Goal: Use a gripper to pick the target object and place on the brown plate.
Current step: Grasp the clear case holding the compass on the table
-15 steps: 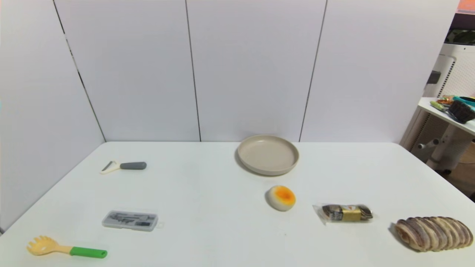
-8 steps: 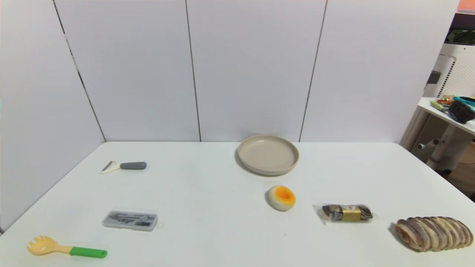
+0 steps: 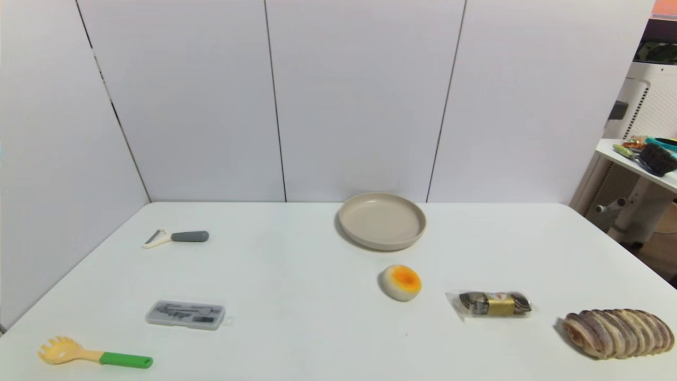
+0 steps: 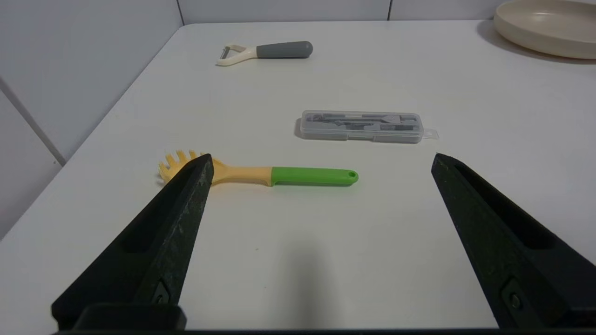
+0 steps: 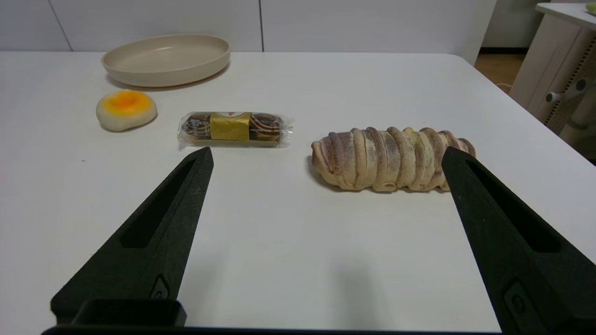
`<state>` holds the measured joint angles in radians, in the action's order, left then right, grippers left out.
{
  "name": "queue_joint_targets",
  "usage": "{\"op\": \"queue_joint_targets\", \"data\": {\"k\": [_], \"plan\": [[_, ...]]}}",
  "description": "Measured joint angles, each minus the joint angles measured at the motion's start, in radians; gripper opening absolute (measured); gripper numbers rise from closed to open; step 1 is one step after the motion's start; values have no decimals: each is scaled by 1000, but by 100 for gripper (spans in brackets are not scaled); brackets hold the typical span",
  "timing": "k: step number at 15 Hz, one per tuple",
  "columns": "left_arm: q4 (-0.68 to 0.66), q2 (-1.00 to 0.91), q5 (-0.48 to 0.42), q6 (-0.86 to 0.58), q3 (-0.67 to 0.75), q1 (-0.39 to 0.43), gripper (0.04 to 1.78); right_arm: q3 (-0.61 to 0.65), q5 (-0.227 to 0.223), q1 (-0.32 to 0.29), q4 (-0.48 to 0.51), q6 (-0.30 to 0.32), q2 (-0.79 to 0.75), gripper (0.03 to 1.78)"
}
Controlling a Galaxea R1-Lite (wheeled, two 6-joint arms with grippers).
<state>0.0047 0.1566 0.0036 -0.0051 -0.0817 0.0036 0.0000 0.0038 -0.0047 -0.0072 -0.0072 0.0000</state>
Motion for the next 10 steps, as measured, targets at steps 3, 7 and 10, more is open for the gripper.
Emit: {"op": "queue_joint_targets", "data": {"k": [3, 7, 10], "plan": [[-4, 261, -1, 64, -173, 13, 169, 0, 0, 0, 0, 0, 0, 169], [91, 651, -51, 281, -563, 32, 169, 0, 0, 0, 0, 0, 0, 169], [330, 927, -160, 564, -919, 52, 169, 0, 0, 0, 0, 0, 0, 169]]}}
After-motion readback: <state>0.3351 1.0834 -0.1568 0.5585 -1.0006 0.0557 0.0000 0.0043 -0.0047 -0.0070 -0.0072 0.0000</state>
